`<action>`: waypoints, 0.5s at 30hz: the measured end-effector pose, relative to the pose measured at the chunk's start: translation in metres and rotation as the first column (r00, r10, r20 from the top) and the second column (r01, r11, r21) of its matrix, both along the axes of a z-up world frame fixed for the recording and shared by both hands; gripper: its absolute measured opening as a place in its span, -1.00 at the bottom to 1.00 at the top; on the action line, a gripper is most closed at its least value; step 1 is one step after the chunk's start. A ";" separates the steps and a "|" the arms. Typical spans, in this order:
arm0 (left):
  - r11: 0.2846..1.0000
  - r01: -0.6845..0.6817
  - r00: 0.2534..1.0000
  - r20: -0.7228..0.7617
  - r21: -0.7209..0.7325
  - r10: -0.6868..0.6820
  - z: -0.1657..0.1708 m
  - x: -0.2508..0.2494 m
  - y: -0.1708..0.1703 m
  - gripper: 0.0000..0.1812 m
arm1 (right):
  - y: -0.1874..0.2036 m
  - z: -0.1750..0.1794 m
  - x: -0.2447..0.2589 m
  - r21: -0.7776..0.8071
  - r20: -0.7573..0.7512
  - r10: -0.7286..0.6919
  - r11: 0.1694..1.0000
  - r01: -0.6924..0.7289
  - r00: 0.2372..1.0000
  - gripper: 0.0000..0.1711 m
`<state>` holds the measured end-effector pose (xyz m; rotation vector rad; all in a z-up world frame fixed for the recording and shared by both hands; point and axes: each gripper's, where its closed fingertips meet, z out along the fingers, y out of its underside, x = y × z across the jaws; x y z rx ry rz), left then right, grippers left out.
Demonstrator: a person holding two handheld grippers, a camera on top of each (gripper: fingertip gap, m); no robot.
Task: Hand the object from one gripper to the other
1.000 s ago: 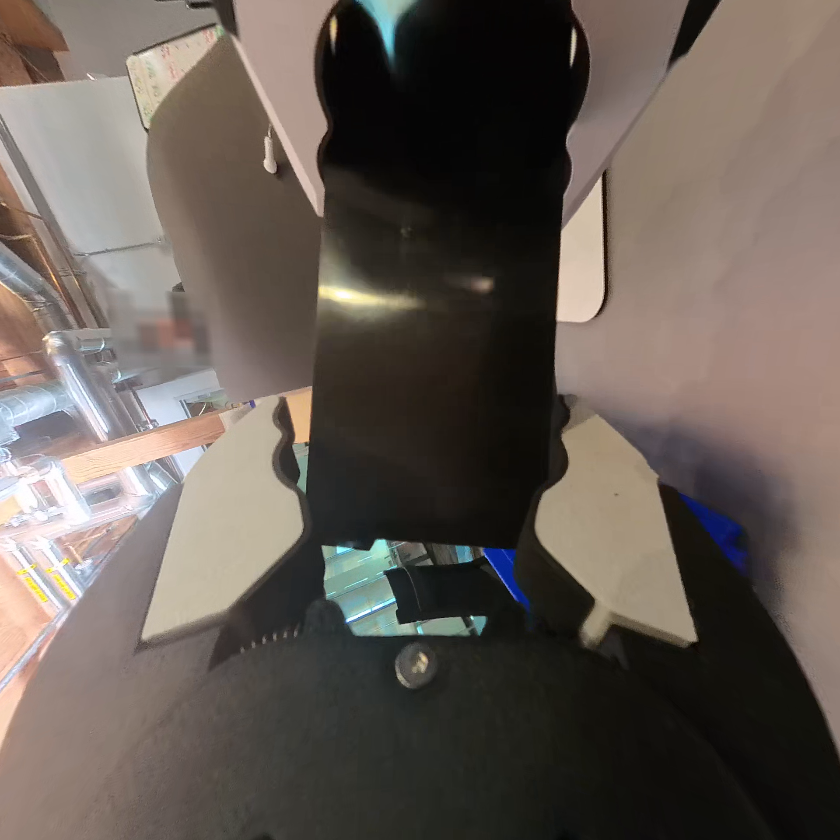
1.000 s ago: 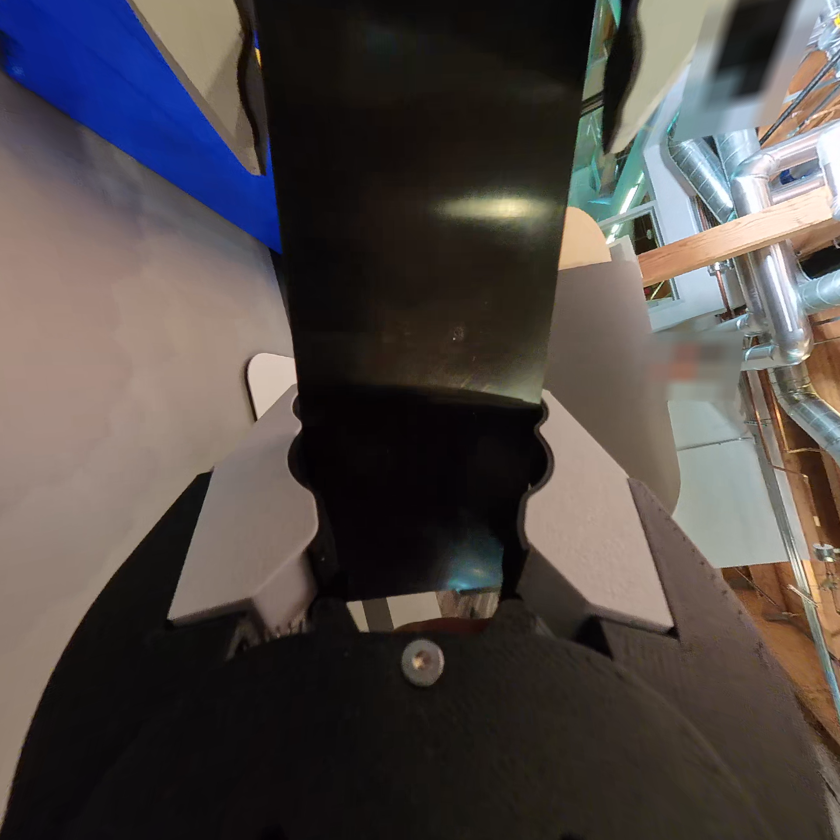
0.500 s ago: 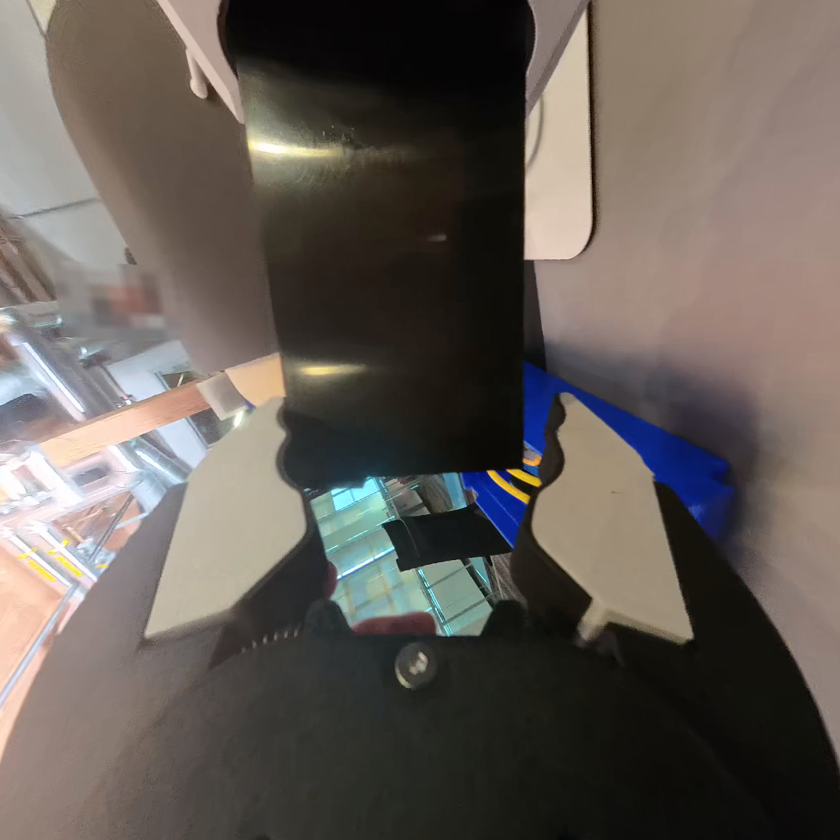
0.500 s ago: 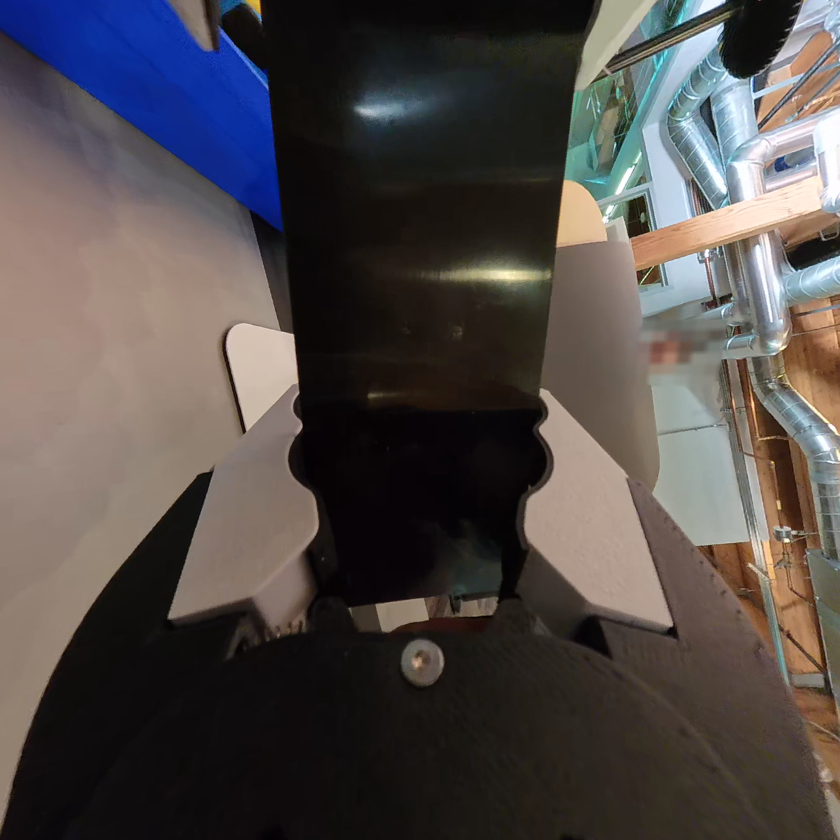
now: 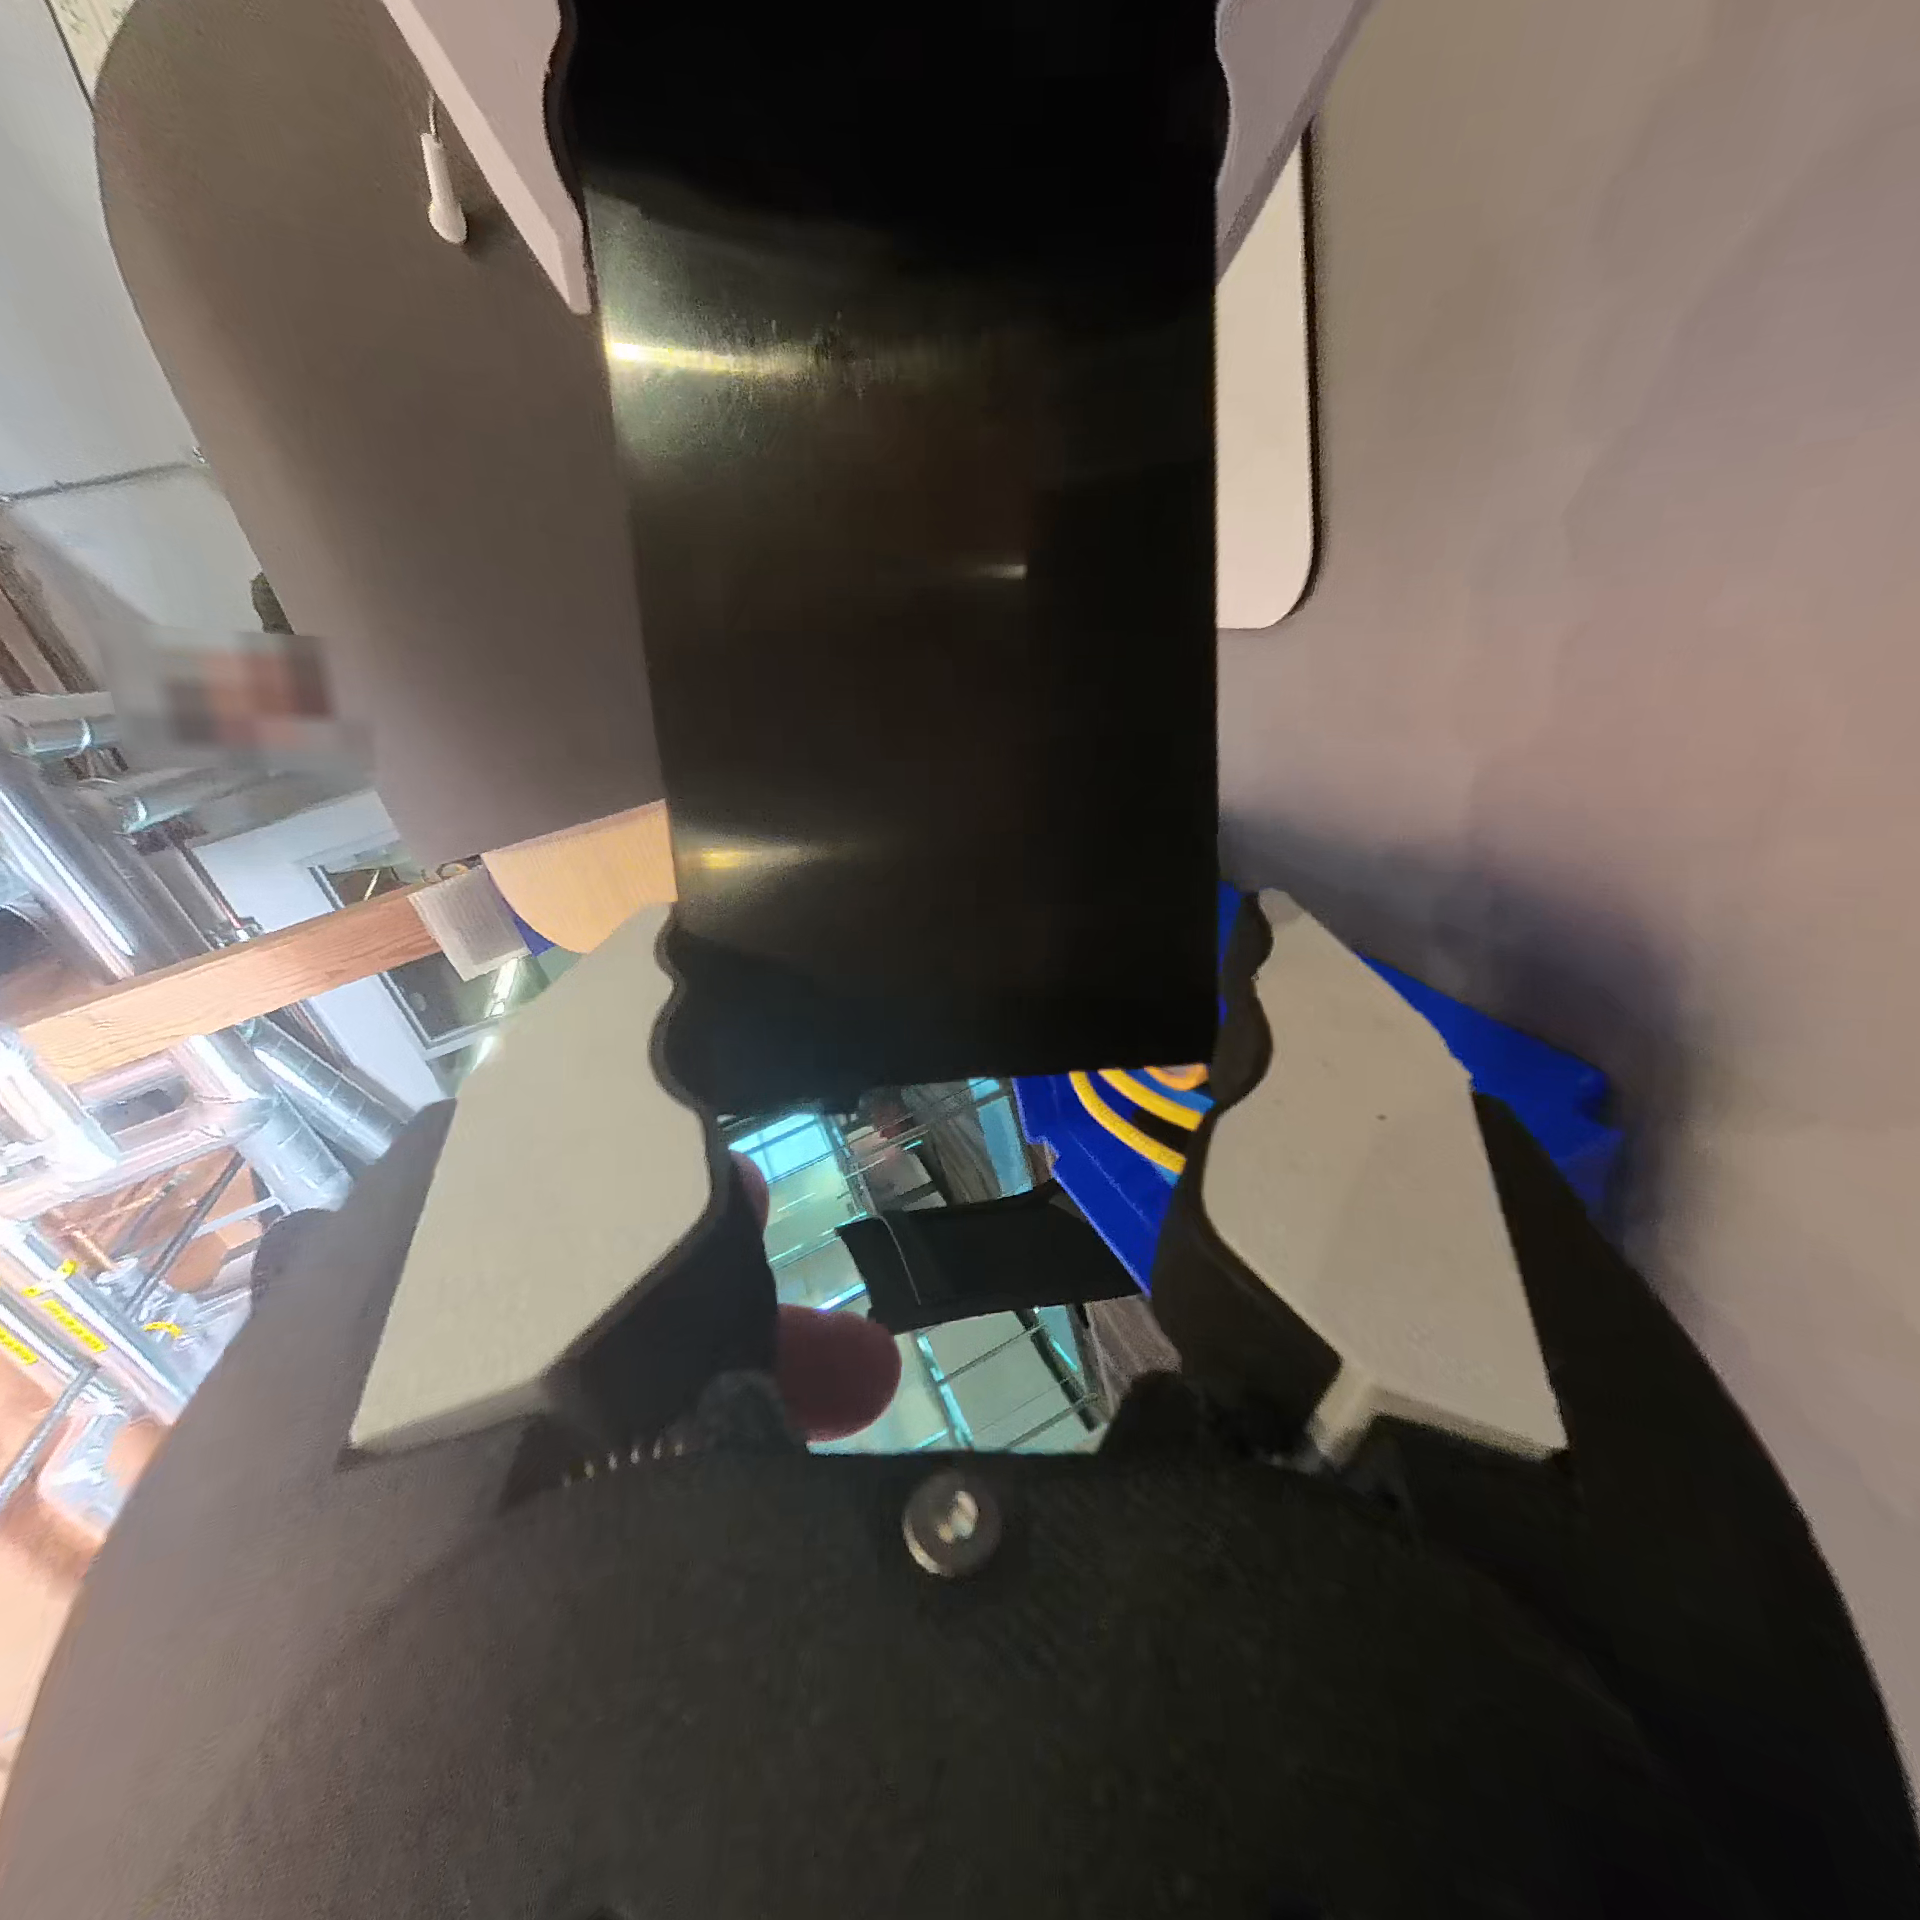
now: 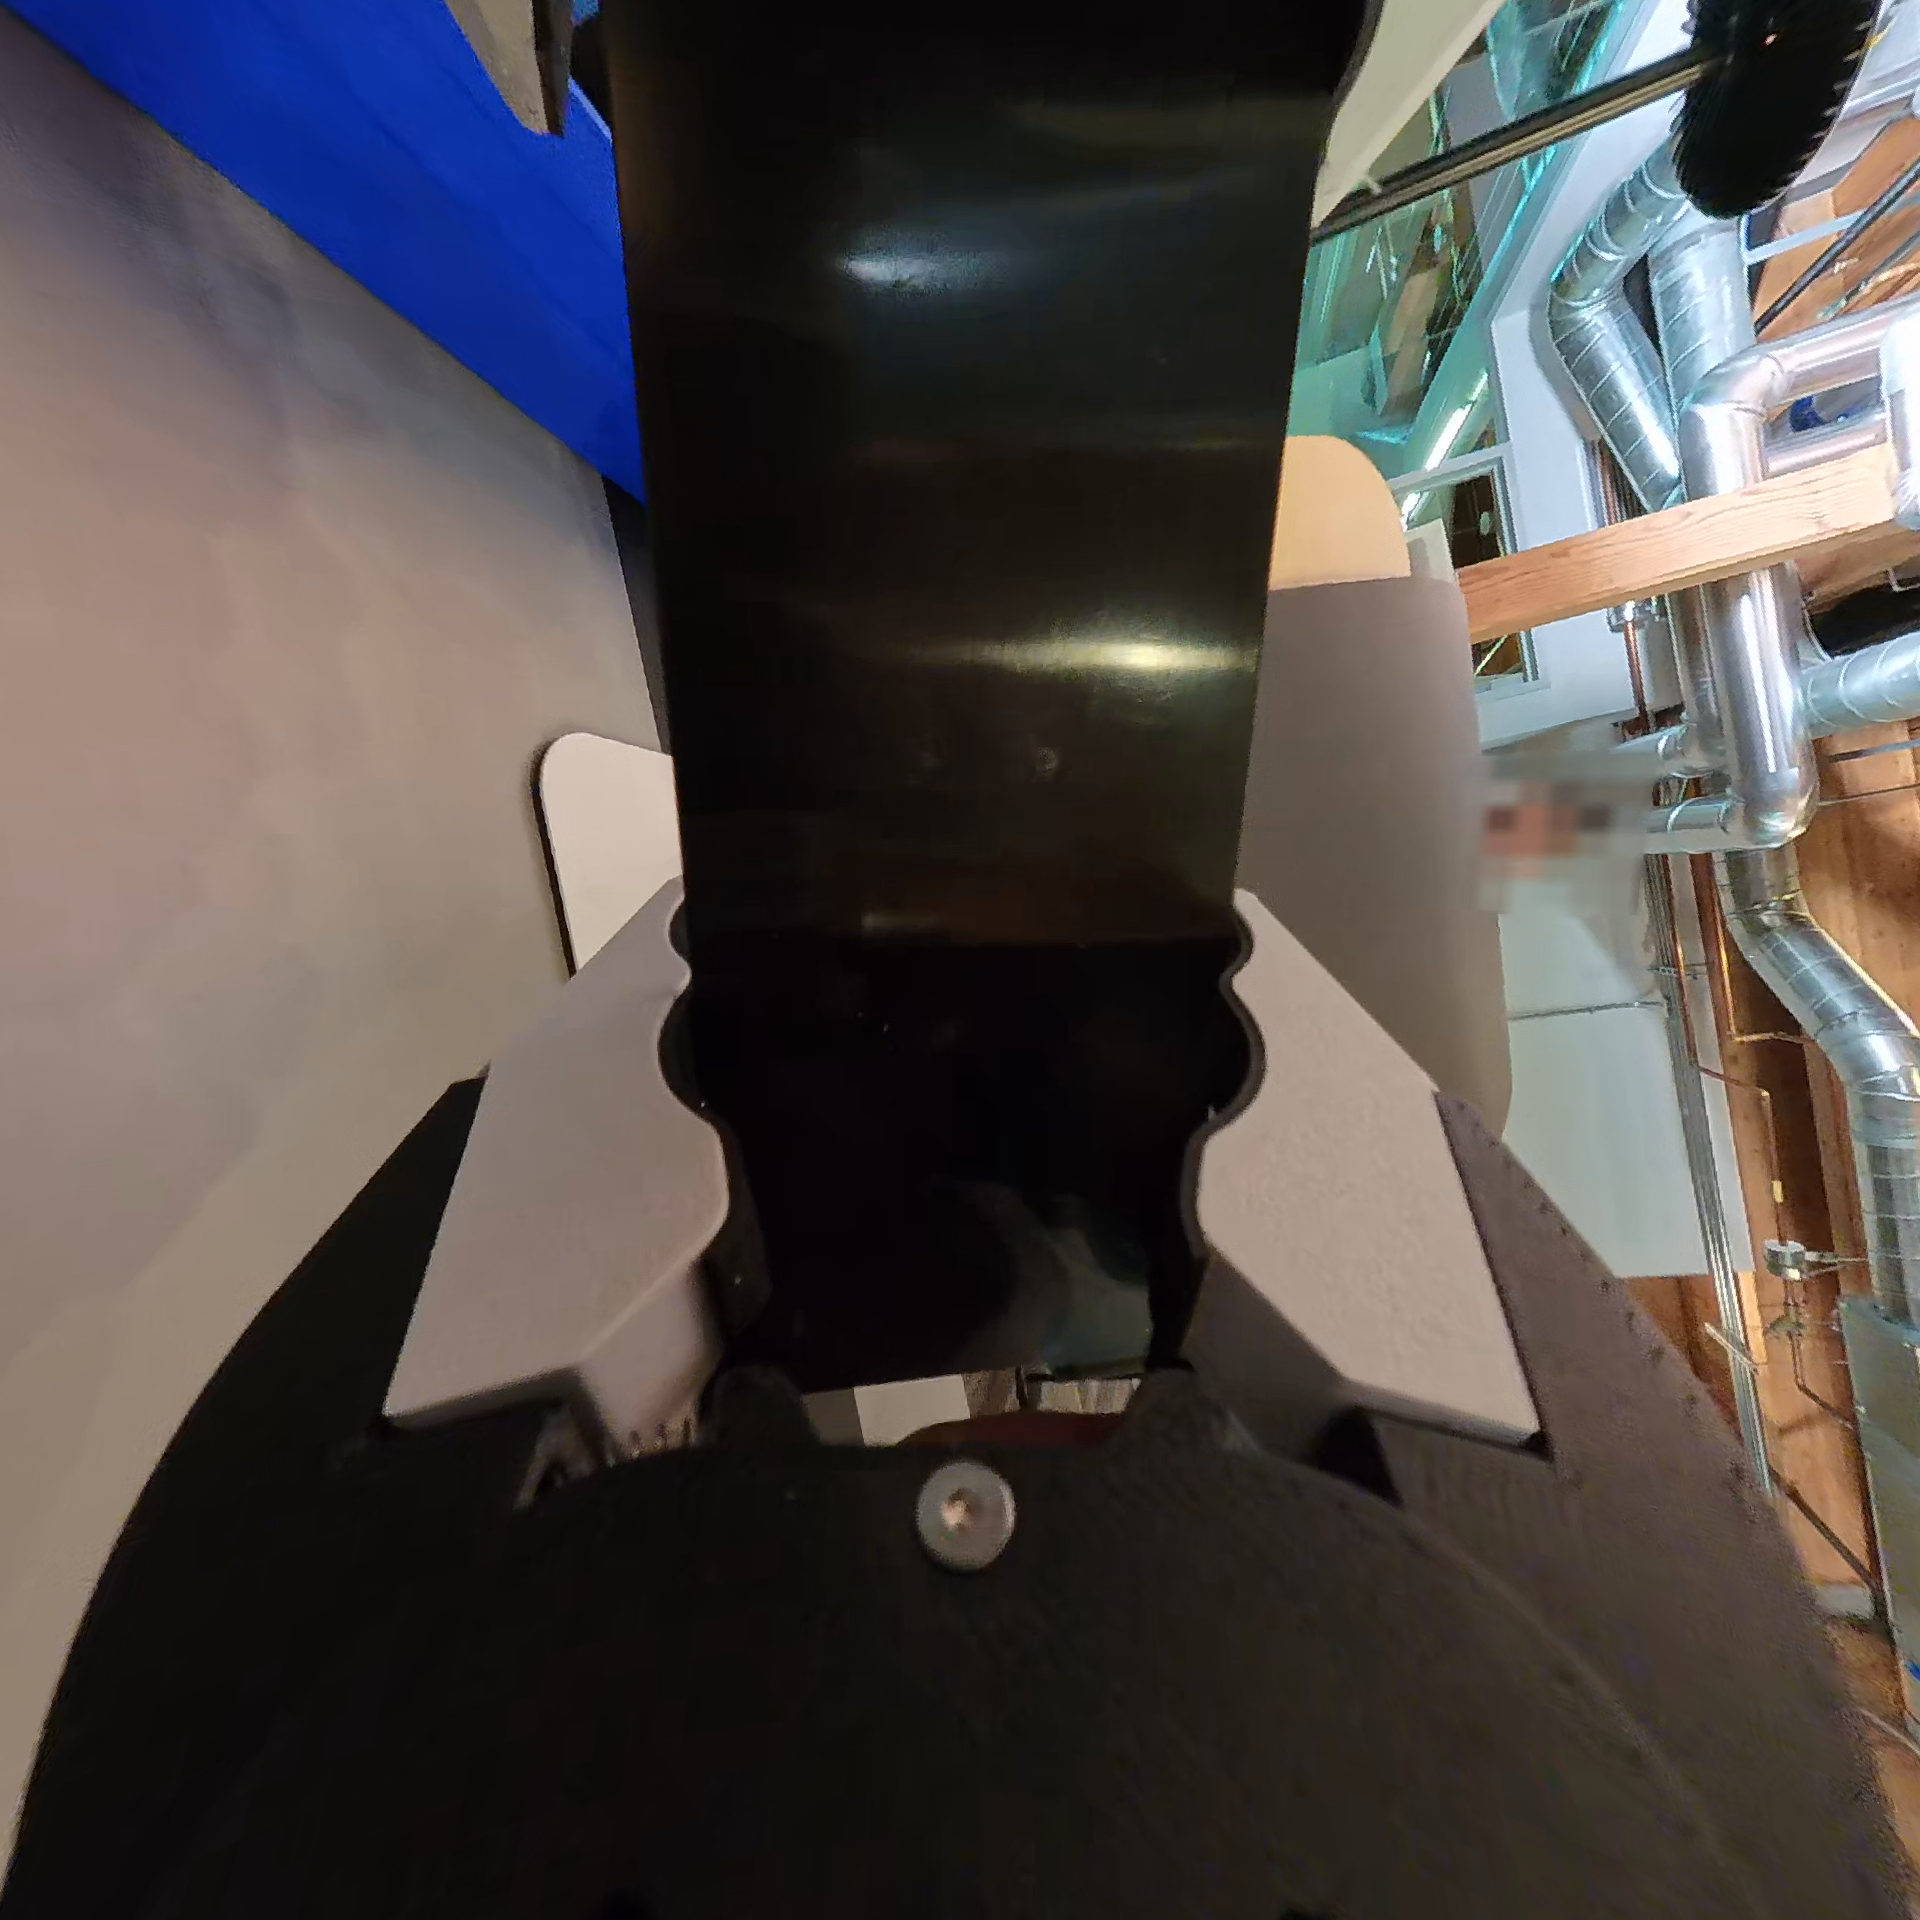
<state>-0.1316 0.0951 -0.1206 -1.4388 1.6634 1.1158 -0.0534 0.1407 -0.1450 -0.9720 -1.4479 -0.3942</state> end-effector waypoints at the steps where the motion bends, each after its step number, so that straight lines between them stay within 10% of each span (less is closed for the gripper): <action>1: 1.000 0.003 1.000 0.009 0.000 -0.003 -0.001 0.000 0.000 0.05 | 0.000 0.000 0.000 -0.007 0.000 0.007 1.000 -0.007 1.000 0.09; 15: 0.995 0.074 0.994 0.077 0.071 -0.080 0.013 0.015 -0.011 0.04 | 0.000 0.007 0.000 0.015 -0.027 0.013 1.000 -0.013 1.000 0.24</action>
